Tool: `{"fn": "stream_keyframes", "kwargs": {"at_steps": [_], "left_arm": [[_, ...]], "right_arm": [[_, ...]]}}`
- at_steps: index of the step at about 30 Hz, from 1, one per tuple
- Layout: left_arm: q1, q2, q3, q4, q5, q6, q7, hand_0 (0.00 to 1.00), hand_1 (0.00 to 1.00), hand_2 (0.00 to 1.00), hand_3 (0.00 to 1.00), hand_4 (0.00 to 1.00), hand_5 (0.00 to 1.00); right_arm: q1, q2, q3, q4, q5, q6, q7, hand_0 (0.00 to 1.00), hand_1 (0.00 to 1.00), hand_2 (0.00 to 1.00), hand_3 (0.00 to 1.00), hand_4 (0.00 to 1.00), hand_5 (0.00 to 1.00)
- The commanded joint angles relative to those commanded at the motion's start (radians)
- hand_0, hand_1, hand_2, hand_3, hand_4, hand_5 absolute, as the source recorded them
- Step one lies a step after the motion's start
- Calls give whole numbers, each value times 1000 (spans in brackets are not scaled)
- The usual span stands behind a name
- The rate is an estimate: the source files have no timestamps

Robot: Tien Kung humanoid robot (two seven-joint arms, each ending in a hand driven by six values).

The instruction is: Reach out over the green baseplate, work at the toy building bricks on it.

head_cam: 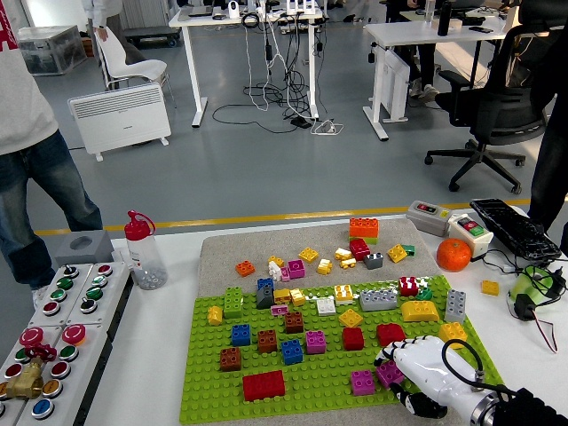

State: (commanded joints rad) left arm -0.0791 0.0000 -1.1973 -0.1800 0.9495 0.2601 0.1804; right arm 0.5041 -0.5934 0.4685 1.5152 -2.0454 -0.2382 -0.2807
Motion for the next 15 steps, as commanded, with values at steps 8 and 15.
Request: {"fn": "stream_keyframes", "kwargs": {"at_steps": [8, 15], "left_arm": [[-3, 0, -1, 0, 1, 0, 0, 668, 613, 564, 463, 242, 998], [-4, 0, 0, 0, 0, -1, -1, 667, 614, 564, 463, 242, 998]], "right_arm": [[-1, 1, 7, 5, 21, 3, 1, 705, 792, 827, 703, 565, 102], [-1, 0, 8, 11, 32, 17, 2, 702, 791, 826, 697, 575, 111]]}}
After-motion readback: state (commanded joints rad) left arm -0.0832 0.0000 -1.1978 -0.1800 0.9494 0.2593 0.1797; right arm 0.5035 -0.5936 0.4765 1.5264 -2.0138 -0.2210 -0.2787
